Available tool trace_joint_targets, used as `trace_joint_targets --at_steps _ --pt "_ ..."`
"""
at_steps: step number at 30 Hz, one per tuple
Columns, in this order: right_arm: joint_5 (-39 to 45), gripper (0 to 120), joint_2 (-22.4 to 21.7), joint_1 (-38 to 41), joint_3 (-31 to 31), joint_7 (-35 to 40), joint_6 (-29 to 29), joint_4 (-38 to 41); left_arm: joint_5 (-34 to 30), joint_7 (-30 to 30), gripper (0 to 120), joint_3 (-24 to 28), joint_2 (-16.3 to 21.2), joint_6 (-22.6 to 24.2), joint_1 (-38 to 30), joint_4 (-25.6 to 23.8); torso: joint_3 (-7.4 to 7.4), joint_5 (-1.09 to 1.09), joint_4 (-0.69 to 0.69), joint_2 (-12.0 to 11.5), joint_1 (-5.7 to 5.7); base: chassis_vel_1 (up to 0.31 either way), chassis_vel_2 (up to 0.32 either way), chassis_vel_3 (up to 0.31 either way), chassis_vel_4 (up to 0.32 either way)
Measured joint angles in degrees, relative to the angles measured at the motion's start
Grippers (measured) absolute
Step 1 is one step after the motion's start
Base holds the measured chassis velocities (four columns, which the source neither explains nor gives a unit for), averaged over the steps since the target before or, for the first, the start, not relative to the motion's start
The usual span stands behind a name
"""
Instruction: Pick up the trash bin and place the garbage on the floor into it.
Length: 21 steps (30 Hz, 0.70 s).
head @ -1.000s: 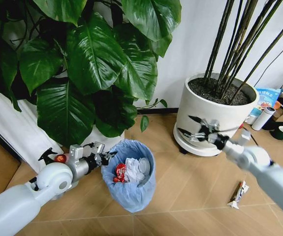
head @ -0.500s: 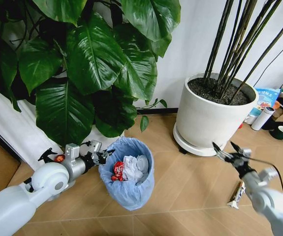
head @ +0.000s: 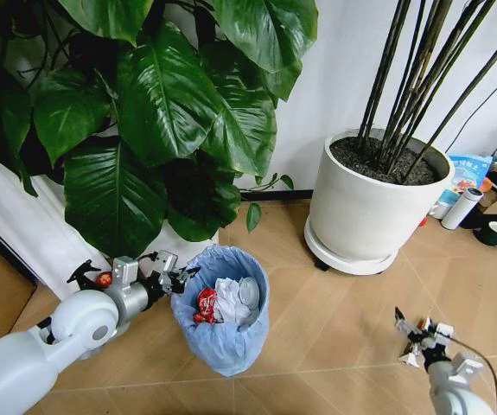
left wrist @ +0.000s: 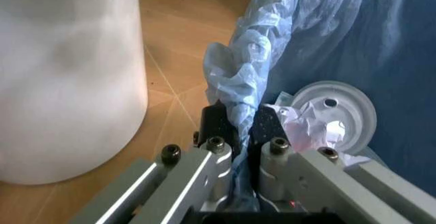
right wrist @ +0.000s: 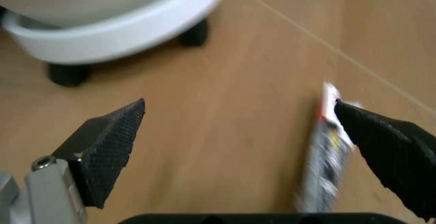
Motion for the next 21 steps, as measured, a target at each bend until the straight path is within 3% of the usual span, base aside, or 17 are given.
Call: trace_joint_targets --at_steps 19,21 --pt "2.0 100 2.5 5.6 -2.0 5.3 -2.3 -10.6 -0.2 0.2 0 -0.4 0.0 -0.1 -0.3 0.5 0.0 0.0 0.0 0.0 0.0 0.0 0.0 0.0 0.0" --pt "2.0 94 3.1 7.3 -2.5 5.6 -2.3 -12.8 -0.3 0.2 0 -0.4 0.0 -0.1 -0.4 0.6 0.0 -0.01 0.0 0.0 0.0 0.0 0.0 0.0 0.0"
